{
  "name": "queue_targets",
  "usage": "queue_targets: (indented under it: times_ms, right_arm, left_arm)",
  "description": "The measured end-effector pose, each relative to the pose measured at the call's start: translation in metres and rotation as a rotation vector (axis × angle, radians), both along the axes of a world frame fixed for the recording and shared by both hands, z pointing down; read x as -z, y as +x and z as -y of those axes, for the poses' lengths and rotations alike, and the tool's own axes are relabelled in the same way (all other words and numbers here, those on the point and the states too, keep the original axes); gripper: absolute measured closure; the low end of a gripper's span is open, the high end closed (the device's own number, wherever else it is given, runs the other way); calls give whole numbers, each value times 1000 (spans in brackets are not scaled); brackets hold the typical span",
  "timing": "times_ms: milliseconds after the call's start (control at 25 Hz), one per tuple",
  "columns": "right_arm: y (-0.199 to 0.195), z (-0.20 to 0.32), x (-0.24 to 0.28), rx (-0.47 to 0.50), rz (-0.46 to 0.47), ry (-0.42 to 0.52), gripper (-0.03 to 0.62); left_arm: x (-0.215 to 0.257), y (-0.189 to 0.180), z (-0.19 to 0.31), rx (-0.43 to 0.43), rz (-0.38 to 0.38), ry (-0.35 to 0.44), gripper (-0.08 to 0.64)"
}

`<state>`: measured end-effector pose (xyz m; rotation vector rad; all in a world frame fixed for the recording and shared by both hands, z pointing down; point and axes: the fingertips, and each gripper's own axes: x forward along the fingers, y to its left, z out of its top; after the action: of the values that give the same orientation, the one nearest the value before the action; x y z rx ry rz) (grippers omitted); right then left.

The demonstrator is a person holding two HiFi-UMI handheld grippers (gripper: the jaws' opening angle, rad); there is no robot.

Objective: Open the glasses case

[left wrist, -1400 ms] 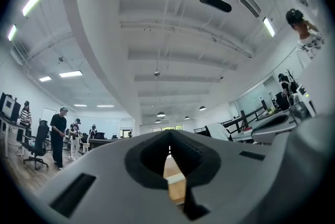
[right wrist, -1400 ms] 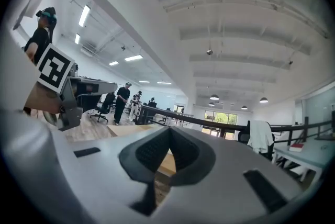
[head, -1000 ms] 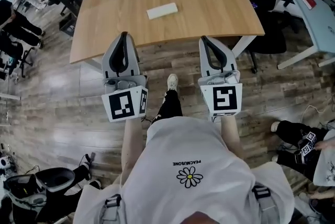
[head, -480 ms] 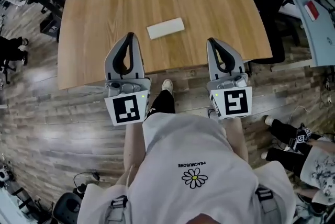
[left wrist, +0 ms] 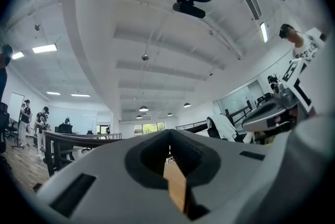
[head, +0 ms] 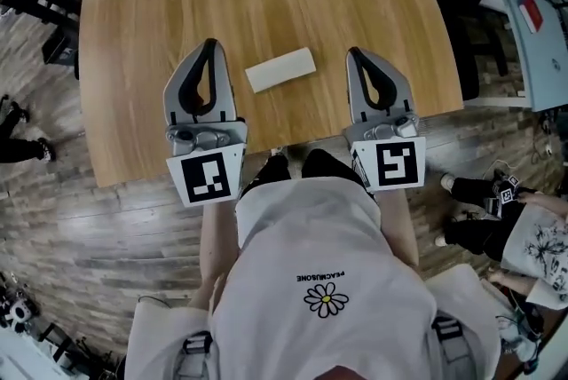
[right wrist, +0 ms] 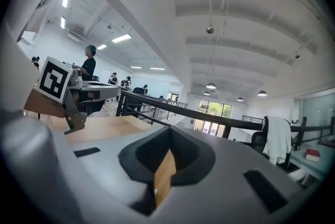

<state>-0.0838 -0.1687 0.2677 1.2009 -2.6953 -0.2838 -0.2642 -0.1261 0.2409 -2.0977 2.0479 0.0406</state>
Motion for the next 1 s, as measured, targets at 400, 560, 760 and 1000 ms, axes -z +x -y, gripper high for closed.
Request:
queue_targets:
  times_ms: [400, 560, 760, 1000]
  right_arm:
    - [8, 49, -17, 38, 45, -48, 586]
    - [3, 58, -14, 93, 68, -43, 584]
    - [10, 71, -14, 90, 98, -46, 584]
    - [0, 71, -34, 164, 32, -93, 586]
  left_arm:
    - [-11, 29, 51, -69, -38, -23, 543]
    - [-13, 34, 63, -48, 0, -40, 543]
    - [-16, 54, 81, -120, 130, -52, 543]
    - [-78, 106, 101, -421, 379, -291, 379]
